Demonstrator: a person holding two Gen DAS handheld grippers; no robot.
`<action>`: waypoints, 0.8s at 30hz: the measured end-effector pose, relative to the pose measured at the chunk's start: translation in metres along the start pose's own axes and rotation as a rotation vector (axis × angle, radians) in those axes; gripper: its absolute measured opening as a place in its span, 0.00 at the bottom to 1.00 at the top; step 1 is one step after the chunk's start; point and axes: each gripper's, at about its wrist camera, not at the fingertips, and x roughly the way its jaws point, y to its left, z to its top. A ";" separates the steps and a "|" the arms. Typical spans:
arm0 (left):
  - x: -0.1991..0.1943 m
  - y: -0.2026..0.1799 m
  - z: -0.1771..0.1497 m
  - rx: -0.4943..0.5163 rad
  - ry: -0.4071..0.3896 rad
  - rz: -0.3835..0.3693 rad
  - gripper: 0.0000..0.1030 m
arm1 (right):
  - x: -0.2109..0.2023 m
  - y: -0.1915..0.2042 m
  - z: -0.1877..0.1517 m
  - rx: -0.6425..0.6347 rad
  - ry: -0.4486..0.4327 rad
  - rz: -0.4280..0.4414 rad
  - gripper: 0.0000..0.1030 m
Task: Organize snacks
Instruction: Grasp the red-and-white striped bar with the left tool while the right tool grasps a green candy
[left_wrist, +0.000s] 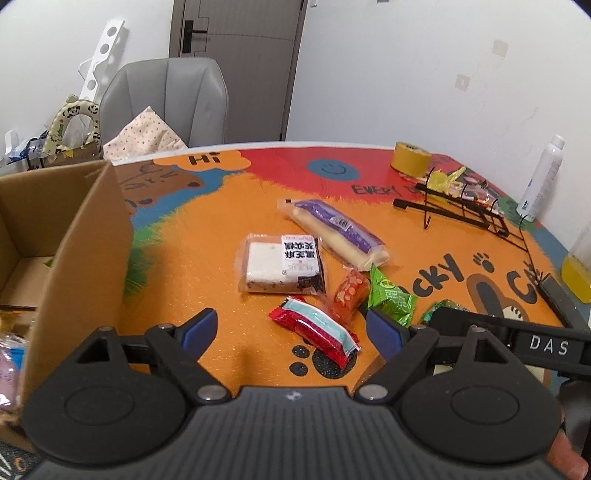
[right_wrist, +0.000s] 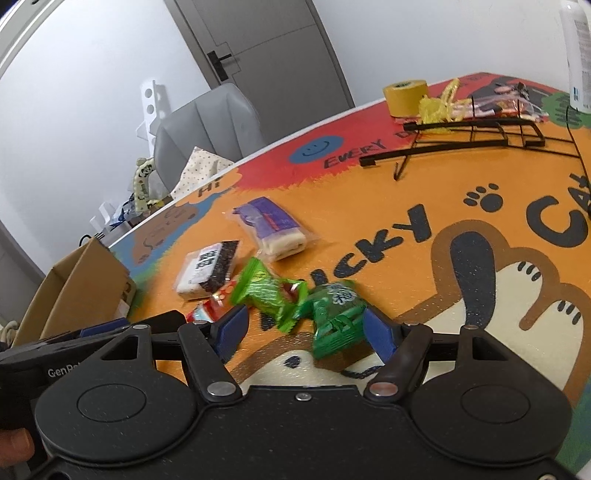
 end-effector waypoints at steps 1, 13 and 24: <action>0.004 -0.001 0.000 0.002 0.006 0.001 0.84 | 0.002 -0.003 0.000 0.005 0.002 -0.002 0.68; 0.037 -0.013 -0.002 0.016 0.041 0.020 0.84 | 0.019 -0.014 0.006 0.015 0.012 -0.023 0.68; 0.045 -0.012 -0.006 0.032 0.061 0.040 0.84 | 0.029 -0.005 0.008 -0.040 -0.014 -0.073 0.70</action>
